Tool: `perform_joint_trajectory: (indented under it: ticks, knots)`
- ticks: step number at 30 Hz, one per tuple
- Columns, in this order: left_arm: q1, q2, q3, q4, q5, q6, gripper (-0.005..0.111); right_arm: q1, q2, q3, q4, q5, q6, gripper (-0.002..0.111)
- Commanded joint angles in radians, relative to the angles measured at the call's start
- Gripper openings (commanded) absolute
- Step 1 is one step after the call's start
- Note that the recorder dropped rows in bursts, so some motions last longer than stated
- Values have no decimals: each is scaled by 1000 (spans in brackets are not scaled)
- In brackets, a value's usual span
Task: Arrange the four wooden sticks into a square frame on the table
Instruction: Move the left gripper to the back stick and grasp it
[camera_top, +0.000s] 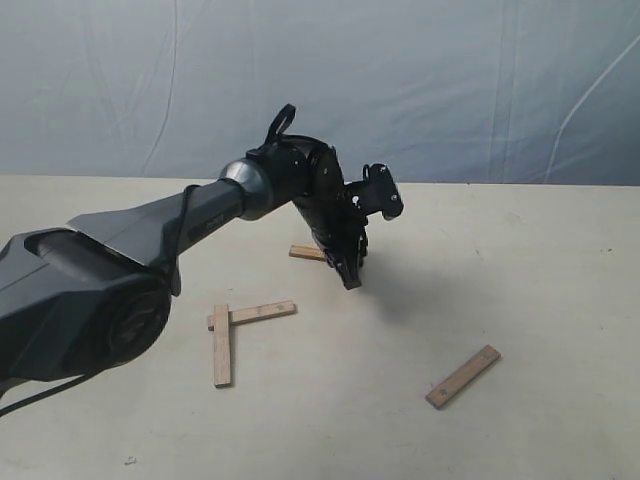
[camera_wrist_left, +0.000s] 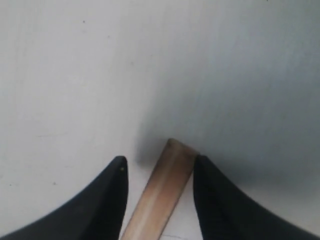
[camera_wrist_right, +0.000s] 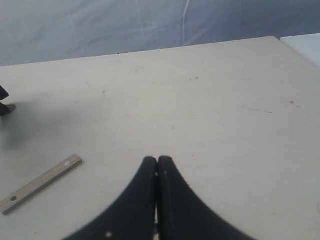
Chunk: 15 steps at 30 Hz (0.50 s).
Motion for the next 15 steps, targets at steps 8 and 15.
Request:
perform_joint_trajectory:
  ticks: [8,15]
  knots:
    - [17,95,-62,-38,275,-125,0,-8,-4,-1,0,-11,-4,-1]
    - [15,91,-103,-81,309,-117,0,-8,-4,-1,0,-8,-4,-1]
